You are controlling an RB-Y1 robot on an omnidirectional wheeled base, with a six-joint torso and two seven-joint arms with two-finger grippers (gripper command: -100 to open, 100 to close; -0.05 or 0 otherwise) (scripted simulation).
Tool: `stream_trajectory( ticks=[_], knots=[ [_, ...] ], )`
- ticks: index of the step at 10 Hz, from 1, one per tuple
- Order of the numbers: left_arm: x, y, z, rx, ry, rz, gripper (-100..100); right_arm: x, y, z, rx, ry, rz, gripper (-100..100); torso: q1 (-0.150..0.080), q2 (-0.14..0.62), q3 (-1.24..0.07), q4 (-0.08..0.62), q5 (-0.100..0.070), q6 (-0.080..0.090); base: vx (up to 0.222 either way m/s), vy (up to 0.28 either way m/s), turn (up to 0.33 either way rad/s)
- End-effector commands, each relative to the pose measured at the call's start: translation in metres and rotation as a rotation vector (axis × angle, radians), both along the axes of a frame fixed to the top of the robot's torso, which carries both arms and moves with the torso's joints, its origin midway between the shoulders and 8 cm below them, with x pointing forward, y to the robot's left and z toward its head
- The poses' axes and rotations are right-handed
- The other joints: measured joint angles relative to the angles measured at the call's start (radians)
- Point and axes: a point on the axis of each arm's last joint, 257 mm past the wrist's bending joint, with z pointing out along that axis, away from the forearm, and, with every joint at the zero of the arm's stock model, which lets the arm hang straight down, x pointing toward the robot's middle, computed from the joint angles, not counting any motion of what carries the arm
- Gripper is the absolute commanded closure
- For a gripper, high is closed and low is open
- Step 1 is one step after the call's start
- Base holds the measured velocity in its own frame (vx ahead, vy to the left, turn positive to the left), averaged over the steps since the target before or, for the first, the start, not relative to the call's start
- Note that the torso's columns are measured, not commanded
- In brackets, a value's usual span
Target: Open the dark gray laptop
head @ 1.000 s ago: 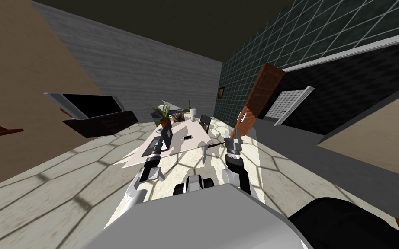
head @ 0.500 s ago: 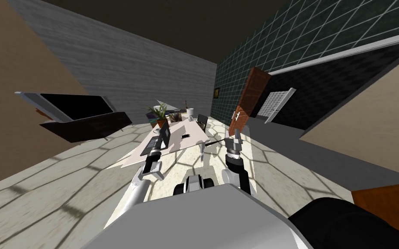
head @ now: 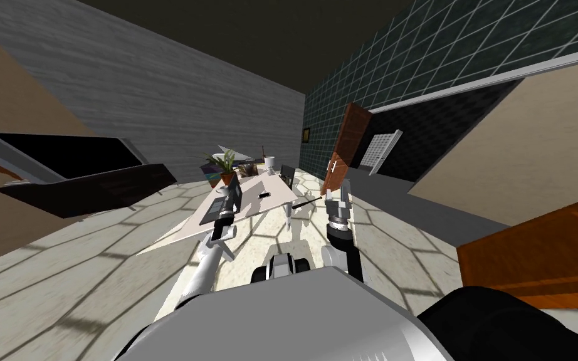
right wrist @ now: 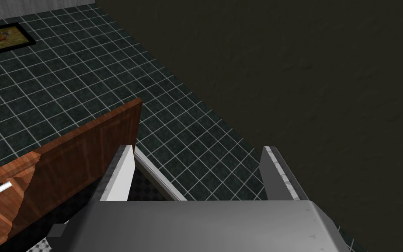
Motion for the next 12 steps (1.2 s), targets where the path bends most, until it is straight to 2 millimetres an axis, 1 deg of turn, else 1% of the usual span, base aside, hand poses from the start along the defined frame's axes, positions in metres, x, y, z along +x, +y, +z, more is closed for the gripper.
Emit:
stream_trajectory(
  ticks=[1, 2, 3, 4, 5, 6, 7, 8, 9, 10, 11, 12],
  knots=[
    [0.014, 0.001, 0.007, -0.012, -0.003, 0.005, -100, 0.000, 0.000, 0.000, 0.000, 0.000, 0.000, 0, 0.001, 0.000, 0.000, 0.000, 0.000, -0.001, -0.054, 0.011, 0.013],
    [0.011, 0.001, 0.004, -0.010, 0.001, 0.006, -100, 0.000, 0.000, 0.000, 0.000, 0.000, 0.000, 0, 0.001, -0.002, -0.001, 0.000, 0.000, -0.001, -0.017, 0.004, 0.004],
    [0.001, -0.008, 0.002, 0.003, -0.003, -0.021, 100, 0.000, 0.000, 0.000, 0.000, 0.000, 0.000, 0, 0.000, -0.003, -0.002, -0.001, 0.000, -0.001, 0.097, -0.005, 0.265],
    [-0.004, -0.022, 0.003, 0.010, -0.009, -0.057, 100, 0.000, 0.000, 0.000, 0.000, 0.001, -0.001, 0, 0.000, -0.007, -0.004, -0.002, 0.000, -0.002, 0.192, -0.002, 0.331],
    [-0.013, -0.017, -0.001, 0.015, -0.005, -0.049, 100, 0.000, 0.000, 0.000, 0.000, 0.001, -0.001, 0, 0.001, -0.009, -0.006, -0.003, 0.000, 0.000, 0.168, -0.017, 0.074],
    [-0.016, -0.016, -0.002, 0.017, -0.005, -0.046, 100, 0.000, 0.000, 0.000, 0.000, 0.000, 0.000, 0, 0.000, -0.004, -0.003, -0.002, 0.000, 0.001, 0.086, -0.012, -0.016],
    [-0.023, -0.029, -0.004, 0.021, -0.005, -0.082, 100, 0.000, 0.000, 0.000, 0.000, 0.000, 0.000, 0, 0.000, 0.002, 0.001, 0.000, 0.000, 0.002, 0.096, -0.023, 0.190],
    [-0.030, -0.026, -0.007, 0.025, -0.002, -0.075, 100, 0.000, 0.000, 0.000, 0.000, 0.000, 0.000, 0, -0.001, 0.002, 0.001, 0.000, 0.000, 0.001, 0.091, -0.016, 0.113],
    [-0.031, -0.026, -0.005, 0.027, -0.005, -0.075, 100, 0.000, 0.000, 0.000, 0.000, 0.000, 0.000, 0, 0.000, 0.002, 0.001, 0.001, 0.000, 0.000, 0.040, 0.004, -0.013],
    [-0.040, -0.039, -0.008, 0.029, -0.005, -0.111, 100, 0.000, 0.000, 0.000, 0.000, 0.000, 0.000, 0, 0.001, 0.003, 0.002, 0.001, 0.000, 0.000, 0.074, -0.003, 0.201],
    [-0.047, -0.037, -0.009, 0.033, -0.004, -0.105, 100, 0.000, 0.000, 0.000, 0.000, 0.000, 0.000, 0, 0.001, 0.001, 0.001, 0.000, 0.000, -0.001, 0.088, -0.012, 0.133],
    [-0.054, -0.052, -0.009, 0.031, -0.007, -0.144, 100, 0.000, 0.000, 0.000, 0.000, 0.000, 0.000, 0, 0.000, -0.001, 0.000, 0.000, 0.000, 0.000, 0.132, -0.020, 0.223]
  ],
)
